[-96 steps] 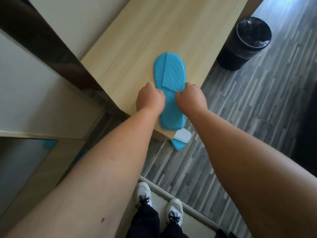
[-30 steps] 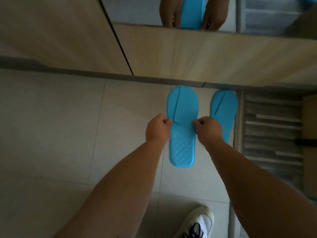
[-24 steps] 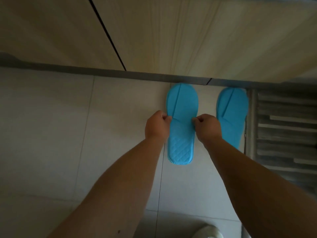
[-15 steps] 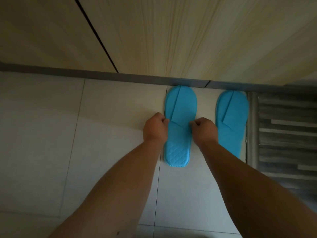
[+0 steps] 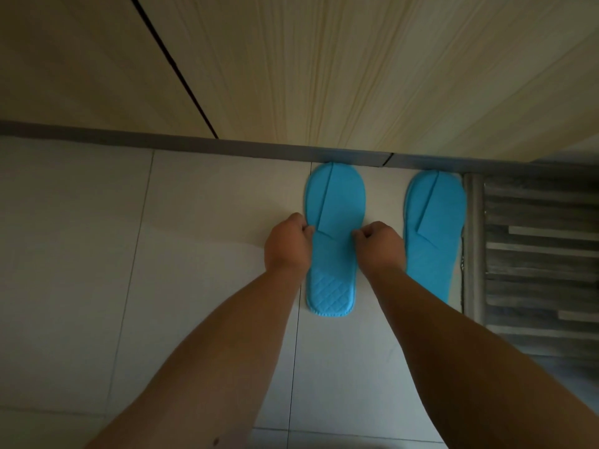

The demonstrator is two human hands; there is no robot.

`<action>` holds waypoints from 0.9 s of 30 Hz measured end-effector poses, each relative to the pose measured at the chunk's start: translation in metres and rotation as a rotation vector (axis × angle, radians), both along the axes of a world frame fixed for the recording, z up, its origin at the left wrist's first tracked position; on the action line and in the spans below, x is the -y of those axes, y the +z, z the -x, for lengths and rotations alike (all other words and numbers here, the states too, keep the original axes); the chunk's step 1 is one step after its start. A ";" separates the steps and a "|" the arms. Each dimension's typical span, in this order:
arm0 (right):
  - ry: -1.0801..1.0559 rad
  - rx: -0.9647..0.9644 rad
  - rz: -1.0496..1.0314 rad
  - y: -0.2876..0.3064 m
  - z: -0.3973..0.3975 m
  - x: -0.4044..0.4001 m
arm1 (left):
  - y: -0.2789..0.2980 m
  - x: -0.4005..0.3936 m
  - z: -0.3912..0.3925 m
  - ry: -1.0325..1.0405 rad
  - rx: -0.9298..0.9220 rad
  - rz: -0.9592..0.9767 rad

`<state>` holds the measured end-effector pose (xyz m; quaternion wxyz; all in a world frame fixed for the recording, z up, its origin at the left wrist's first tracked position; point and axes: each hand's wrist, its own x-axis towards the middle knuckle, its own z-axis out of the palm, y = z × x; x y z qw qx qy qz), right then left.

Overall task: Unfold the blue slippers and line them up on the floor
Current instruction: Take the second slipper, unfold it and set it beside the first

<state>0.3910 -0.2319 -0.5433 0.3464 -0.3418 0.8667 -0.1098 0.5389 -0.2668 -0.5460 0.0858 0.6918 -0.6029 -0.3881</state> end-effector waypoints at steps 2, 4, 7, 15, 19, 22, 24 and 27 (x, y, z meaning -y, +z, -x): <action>-0.006 0.002 -0.006 0.000 0.000 0.000 | 0.000 -0.001 0.000 0.002 0.001 0.008; -0.006 -0.002 -0.012 0.000 -0.001 0.001 | -0.001 -0.001 0.000 0.001 -0.006 0.013; -0.017 -0.001 -0.015 -0.001 -0.001 0.001 | -0.001 0.000 0.000 -0.011 -0.006 0.019; -0.034 0.030 -0.012 0.003 -0.003 0.002 | -0.001 0.002 0.000 -0.026 -0.010 0.002; -0.027 0.034 -0.031 0.002 -0.002 0.003 | -0.002 0.002 0.000 -0.033 -0.001 -0.009; -0.026 0.043 -0.053 0.002 0.000 0.005 | 0.000 0.005 0.000 -0.052 0.012 -0.026; -0.006 0.016 -0.076 0.006 0.002 0.007 | 0.005 0.007 0.000 -0.070 0.030 -0.043; 0.016 -0.094 -0.096 0.025 0.003 0.007 | 0.029 0.005 -0.003 -0.116 0.099 -0.034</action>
